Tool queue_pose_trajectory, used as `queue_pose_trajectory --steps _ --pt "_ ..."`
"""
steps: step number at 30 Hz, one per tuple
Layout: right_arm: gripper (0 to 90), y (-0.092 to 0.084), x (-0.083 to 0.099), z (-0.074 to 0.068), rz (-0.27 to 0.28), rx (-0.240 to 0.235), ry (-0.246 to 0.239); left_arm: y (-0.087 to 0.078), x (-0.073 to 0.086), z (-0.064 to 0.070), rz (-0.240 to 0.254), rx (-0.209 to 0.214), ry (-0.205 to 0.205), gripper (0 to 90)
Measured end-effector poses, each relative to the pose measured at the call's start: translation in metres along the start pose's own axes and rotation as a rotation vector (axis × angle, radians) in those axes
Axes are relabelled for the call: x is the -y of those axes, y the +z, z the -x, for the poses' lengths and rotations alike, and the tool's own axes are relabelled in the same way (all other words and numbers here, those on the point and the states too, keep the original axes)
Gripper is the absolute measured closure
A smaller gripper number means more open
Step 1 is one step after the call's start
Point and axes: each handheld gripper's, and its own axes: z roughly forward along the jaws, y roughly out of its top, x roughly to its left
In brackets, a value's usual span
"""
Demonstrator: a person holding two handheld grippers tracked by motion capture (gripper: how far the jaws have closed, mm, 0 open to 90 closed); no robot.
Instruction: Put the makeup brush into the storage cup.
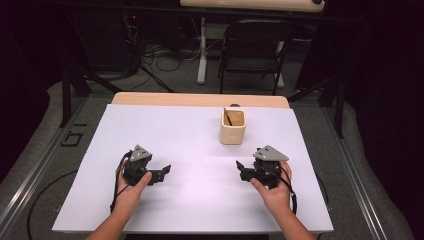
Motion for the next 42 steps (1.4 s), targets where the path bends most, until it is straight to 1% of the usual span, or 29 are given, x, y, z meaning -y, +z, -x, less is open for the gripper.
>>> queue_pose_trajectory --steps 3,5,8,17,23,24,25,26,35,42 --pt "15.2 -0.003 0.004 -0.001 -0.006 -0.001 0.004 0.0 0.0 0.0 0.0 0.0 0.002 15.8" --pt "15.2 -0.004 0.007 -0.001 -0.001 0.0 0.014 0.0 0.0 0.0 0.001 0.0 0.001 15.8" --pt "15.2 -0.006 0.011 -0.002 -0.002 -0.003 0.015 -0.001 0.0 0.0 0.001 0.0 0.001 15.8" --pt "15.2 -0.011 0.02 0.001 -0.011 -0.003 0.025 -0.001 0.0 0.0 0.002 0.003 0.001 15.8" --pt "15.3 -0.009 0.027 0.002 -0.029 -0.004 0.025 -0.001 0.0 0.0 0.0 0.002 0.003 15.8" --pt "15.4 -0.007 0.028 0.002 -0.018 0.002 0.022 0.0 0.0 0.0 0.0 0.001 0.0 15.8" --pt "15.4 -0.008 0.028 0.002 -0.039 -0.006 0.024 0.0 0.0 0.0 -0.001 0.003 0.002 15.8" --pt "15.4 -0.006 0.029 0.002 -0.031 0.0 0.023 0.0 0.0 0.0 -0.001 0.006 -0.001 15.8" --pt "15.8 -0.003 0.033 0.0 -0.038 -0.003 0.011 0.001 0.0 0.0 -0.001 0.008 0.002 15.8" --pt "16.0 -0.003 0.035 0.002 -0.044 0.001 0.02 0.0 0.0 -0.001 0.004 0.005 0.005 15.8"
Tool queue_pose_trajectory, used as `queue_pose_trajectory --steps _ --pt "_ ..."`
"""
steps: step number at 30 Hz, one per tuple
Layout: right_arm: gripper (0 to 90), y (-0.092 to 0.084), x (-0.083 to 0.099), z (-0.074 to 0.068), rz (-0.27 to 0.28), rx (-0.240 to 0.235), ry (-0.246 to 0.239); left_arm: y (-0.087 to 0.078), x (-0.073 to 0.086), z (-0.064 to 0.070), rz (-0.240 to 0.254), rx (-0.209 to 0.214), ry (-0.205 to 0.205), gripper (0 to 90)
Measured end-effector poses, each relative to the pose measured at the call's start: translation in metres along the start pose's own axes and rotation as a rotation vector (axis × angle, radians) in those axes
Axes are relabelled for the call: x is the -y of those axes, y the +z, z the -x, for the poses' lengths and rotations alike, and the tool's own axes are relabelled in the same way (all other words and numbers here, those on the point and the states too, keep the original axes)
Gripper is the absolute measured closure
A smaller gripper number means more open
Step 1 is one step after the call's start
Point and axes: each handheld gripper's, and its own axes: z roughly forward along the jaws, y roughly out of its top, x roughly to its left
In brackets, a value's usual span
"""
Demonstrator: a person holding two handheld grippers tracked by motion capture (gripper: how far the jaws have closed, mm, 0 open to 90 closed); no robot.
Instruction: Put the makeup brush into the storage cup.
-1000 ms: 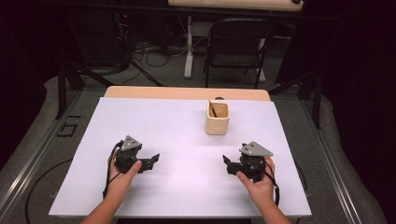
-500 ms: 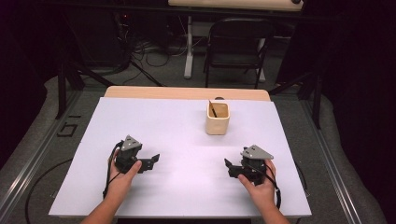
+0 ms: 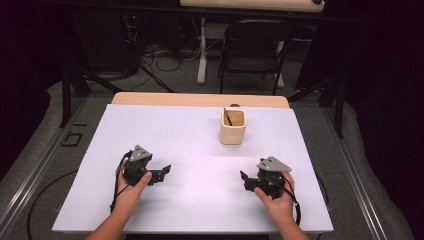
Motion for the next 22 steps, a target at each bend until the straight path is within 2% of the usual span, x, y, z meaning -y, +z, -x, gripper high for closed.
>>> queue_pose_trajectory --steps 22 --pt "15.5 0.0007 0.0058 0.0096 -0.005 0.022 0.034 0.0012 -0.0005 -0.0007 0.003 -0.004 -0.006 15.8"
